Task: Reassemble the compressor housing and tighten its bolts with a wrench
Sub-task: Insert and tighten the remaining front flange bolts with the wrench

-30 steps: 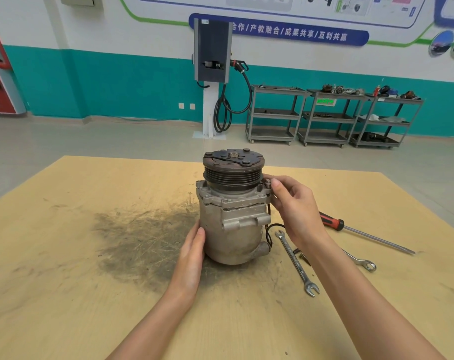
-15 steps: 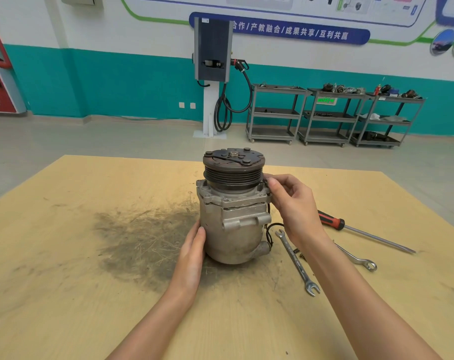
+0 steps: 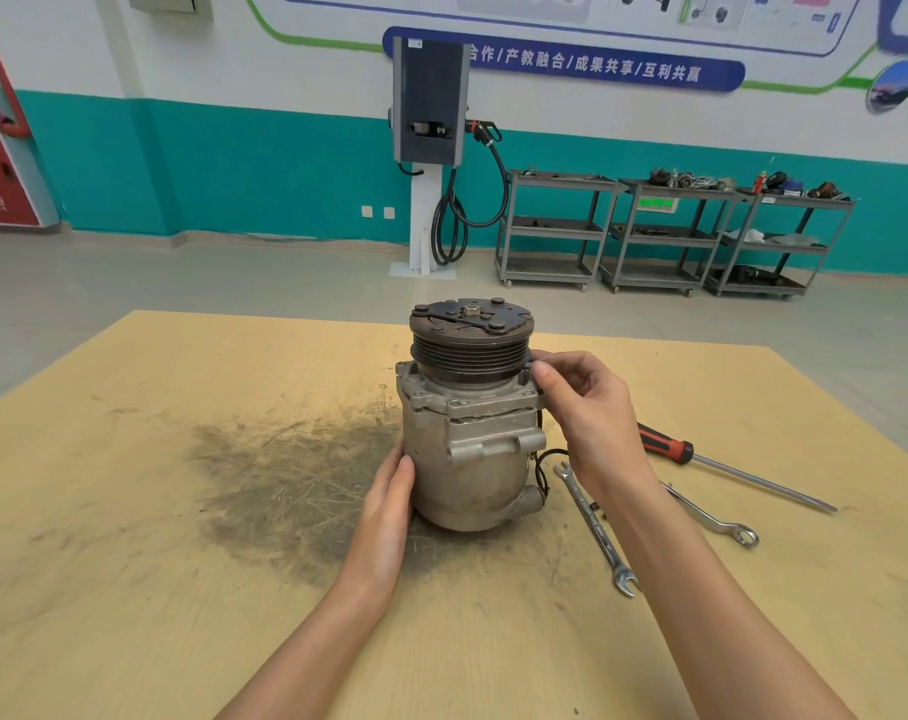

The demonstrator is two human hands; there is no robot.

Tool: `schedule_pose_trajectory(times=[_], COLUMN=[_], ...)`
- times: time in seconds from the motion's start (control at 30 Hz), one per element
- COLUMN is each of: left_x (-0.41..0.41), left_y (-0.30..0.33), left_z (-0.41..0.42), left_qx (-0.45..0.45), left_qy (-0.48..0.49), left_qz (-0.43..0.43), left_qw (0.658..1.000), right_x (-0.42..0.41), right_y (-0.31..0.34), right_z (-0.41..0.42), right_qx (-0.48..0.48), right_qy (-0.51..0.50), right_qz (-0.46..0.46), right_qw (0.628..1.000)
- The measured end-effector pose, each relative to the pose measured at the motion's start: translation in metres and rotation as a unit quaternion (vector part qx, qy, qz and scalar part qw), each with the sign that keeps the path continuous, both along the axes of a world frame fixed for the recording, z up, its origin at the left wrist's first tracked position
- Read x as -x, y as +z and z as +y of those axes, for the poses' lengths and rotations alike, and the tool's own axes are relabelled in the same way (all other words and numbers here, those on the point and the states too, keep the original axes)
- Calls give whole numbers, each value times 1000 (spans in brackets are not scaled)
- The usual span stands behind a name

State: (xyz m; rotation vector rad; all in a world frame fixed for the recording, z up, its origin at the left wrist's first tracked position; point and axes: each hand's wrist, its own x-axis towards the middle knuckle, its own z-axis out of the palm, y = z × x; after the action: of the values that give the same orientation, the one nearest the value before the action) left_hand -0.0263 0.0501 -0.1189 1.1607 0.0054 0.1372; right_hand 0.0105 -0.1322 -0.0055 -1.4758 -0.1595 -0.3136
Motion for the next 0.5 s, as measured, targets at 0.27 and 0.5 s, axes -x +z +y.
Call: schedule_pose_trajectory(times=[0.27,0.5], left_x=[1,1], left_y=[1,2], left_z=[0,0], left_qx=[-6,-8], left_qy=[-4,-2], left_qz=[-4,-1], left_qw=[1000,1000], right_x=[0,-5], right_y=[-4,-3], right_z=[-7,-6], right_qx=[-3,2], right_qy=[51,19], right_qz=[0,1], right_qw=[999,1000])
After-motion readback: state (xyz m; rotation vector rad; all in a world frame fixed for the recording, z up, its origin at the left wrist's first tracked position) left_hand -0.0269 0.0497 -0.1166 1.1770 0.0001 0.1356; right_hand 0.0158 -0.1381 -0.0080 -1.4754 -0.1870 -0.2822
